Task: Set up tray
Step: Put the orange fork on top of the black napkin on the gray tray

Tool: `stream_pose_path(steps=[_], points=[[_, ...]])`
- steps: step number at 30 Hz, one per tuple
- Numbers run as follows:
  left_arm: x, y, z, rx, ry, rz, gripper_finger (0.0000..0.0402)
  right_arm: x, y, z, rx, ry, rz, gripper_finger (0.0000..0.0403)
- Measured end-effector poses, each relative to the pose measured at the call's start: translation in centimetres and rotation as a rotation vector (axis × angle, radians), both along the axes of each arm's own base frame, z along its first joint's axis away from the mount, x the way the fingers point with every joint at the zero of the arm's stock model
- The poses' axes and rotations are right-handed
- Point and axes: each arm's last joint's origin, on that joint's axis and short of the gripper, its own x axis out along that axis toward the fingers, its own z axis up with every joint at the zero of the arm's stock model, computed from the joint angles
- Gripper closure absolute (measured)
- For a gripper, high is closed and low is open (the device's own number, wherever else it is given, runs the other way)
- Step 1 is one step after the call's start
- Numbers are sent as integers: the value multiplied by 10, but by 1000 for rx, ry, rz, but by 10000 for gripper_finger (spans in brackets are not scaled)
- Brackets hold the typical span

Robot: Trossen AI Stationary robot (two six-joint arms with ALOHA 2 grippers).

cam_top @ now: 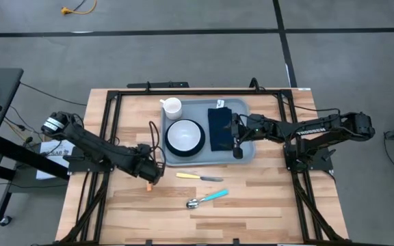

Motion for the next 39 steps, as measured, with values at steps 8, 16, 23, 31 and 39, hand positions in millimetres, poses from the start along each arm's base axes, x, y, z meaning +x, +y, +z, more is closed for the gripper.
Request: stream_pose_path(steps=[8,16,23,31,39], points=[[-3,3,0,-24,57,-20,240,0,0,0,0,1,0,154],[-2,3,0,-13,67,-94,232,-1,0,-2,3,21,0,154],[-8,5,-14,-26,76,14,232,-1,0,-3,5,31,0,154],[-20,9,-49,-51,58,91,232,-2,0,-4,8,49,0,154],[-24,11,-60,-50,47,114,232,-2,0,-5,9,52,-1,154]])
